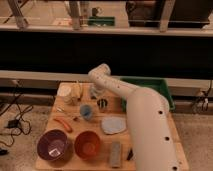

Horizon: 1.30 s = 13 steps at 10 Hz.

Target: Place sponge in metal cup

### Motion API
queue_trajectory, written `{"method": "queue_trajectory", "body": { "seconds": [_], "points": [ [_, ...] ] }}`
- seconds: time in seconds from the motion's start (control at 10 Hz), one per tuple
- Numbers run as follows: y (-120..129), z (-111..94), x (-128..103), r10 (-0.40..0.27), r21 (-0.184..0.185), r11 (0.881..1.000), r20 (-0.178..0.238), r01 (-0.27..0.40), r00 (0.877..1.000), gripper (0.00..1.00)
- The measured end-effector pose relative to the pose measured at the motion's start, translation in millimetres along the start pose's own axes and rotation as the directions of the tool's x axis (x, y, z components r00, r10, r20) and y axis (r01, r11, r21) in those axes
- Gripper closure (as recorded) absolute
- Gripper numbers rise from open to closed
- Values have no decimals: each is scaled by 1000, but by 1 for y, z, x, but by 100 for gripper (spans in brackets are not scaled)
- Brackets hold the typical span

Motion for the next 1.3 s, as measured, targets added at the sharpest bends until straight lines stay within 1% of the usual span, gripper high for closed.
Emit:
{"method": "queue_trajectory", "body": {
  "seconds": [0.6, 0.7, 0.9, 1.3],
  "points": [
    [6, 0, -6, -23, 4, 1000, 13, 23, 1000, 99],
    [8, -1, -7, -32, 6, 999, 23, 32, 999, 99],
    [13, -7, -11, -47, 10, 999, 44, 47, 998, 99],
    [9, -23, -11, -58, 34, 998, 77, 56, 995, 99]
  ]
}}
